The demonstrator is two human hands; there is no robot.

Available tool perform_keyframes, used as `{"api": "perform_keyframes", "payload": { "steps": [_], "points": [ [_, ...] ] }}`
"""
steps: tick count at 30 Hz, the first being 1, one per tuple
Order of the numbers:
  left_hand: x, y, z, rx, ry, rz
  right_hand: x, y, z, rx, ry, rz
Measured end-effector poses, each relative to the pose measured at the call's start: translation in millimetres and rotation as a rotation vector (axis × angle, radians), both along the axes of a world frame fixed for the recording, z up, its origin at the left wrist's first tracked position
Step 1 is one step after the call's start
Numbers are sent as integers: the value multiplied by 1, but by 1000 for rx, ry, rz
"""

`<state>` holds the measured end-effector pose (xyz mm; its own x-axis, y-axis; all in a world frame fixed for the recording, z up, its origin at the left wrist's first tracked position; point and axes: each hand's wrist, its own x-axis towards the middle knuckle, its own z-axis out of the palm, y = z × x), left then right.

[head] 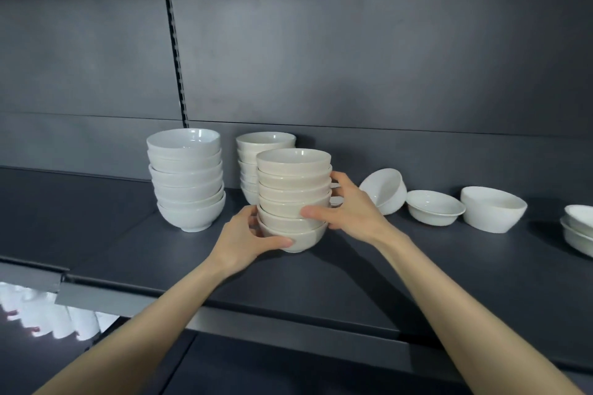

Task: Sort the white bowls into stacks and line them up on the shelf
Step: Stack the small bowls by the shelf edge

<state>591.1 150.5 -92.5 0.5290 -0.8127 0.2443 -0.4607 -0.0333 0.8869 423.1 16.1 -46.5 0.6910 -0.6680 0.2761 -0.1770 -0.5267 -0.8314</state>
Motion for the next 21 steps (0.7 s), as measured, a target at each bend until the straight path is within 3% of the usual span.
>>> {"api": "perform_keyframes", "payload": {
  "steps": [8,16,21],
  "points": [
    [37,20,-3,-25,30,-19,42,24,1,41,-4,23],
    [9,41,-5,111,-254,252,13,17,5,-26,103,-85],
    [-32,20,-6,97,-382,4,-35,-5,13,-122,158,-229]
  ]
}}
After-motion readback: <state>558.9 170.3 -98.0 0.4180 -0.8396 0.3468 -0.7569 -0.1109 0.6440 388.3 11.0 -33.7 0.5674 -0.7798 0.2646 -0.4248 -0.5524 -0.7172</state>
